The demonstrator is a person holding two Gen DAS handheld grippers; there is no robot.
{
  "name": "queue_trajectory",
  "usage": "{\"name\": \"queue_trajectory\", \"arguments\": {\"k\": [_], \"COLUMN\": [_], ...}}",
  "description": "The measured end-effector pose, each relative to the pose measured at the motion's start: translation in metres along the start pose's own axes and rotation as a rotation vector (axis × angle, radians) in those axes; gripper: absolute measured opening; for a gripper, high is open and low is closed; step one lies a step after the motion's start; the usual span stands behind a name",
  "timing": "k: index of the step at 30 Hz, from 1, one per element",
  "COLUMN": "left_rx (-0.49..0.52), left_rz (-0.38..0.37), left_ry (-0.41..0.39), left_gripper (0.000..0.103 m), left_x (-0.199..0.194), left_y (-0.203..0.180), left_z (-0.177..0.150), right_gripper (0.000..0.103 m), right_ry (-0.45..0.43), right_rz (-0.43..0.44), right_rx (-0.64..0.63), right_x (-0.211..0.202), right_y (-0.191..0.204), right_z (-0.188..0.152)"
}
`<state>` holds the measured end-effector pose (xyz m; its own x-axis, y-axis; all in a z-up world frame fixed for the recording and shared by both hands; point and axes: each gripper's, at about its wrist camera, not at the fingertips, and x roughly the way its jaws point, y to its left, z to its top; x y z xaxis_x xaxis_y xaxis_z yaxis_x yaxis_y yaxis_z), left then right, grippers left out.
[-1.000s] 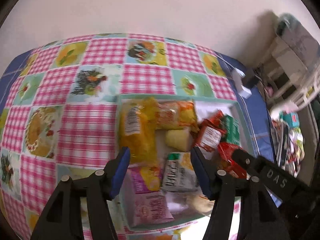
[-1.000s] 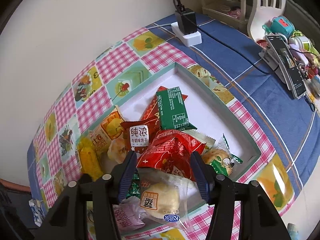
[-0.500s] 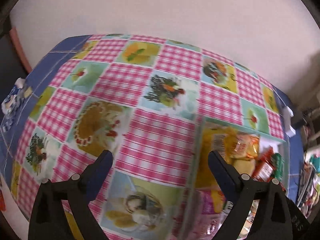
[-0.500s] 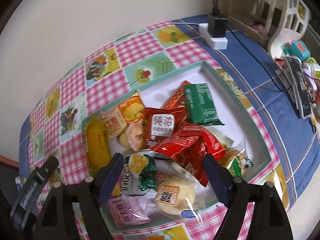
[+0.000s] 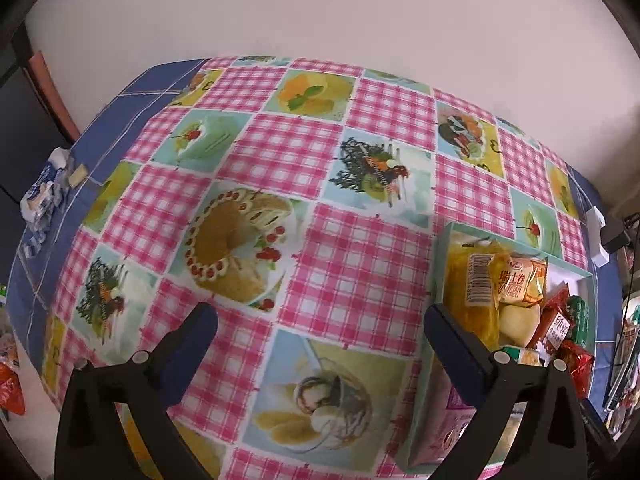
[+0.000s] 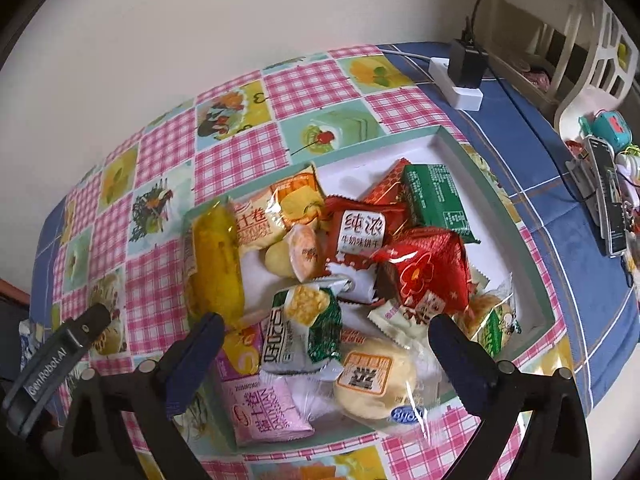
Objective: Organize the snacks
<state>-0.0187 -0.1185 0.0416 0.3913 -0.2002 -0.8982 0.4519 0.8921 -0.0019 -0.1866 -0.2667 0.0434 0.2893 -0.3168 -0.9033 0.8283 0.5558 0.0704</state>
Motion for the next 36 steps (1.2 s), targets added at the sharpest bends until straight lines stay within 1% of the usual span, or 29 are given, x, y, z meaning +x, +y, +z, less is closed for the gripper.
{"name": "queue_trajectory", "arguments": {"k": [2, 4, 6, 8, 12, 16, 20, 24, 31, 36], "left_rx": [-0.011, -0.026, -0.028, -0.016, 0.012, 0.039, 0.073, 0.077, 0.077, 0.085], "left_rz": [0.015, 0.05, 0.06, 0.061, 0.101, 0.107, 0.135, 0.134, 0.128, 0.115], "left_ry": [0.005, 0.004, 0.006, 0.008, 0.008, 0.006, 0.008, 0.011, 0.005, 0.009], "left_gripper": [0.103, 0.103, 0.103, 0.103, 0.103, 0.103, 0.103, 0.103, 0.103, 0.103], "left_x": [-0.004, -0.01, -0.013, -0.018, -0.024, -0.029, -0.032, -0.035, -0.039, -0.04], "left_y": [0.005, 0.012, 0.017, 0.022, 0.027, 0.032, 0.038, 0.045, 0.049, 0.049], "left_z": [-0.004, -0.01, -0.014, -0.02, -0.031, -0.041, -0.054, -0.061, -0.066, -0.065], "right_gripper": [0.103, 0.103, 0.103, 0.103, 0.103, 0.103, 0.103, 0.103, 0.103, 0.103], "right_ry": [-0.01, -0.019, -0.023, -0.027, -0.026, -0.025, -0.027, -0.058, -0.068, -0.043], "right_rz": [0.004, 0.009, 0.014, 0.023, 0.034, 0.037, 0.038, 0.038, 0.032, 0.026], "right_rx": [-0.008, -0.018, -0.026, -0.043, -0.063, -0.09, -0.112, -0.112, -0.107, -0.116], "right_x": [-0.003, -0.007, -0.009, -0.012, -0.014, -0.015, -0.018, -0.026, -0.031, -0.026], "right_y": [0.002, 0.004, 0.006, 0.009, 0.013, 0.017, 0.022, 0.022, 0.023, 0.025], "right_z": [-0.005, -0.012, -0.018, -0.028, -0.043, -0.053, -0.062, -0.065, -0.066, -0.066]}}
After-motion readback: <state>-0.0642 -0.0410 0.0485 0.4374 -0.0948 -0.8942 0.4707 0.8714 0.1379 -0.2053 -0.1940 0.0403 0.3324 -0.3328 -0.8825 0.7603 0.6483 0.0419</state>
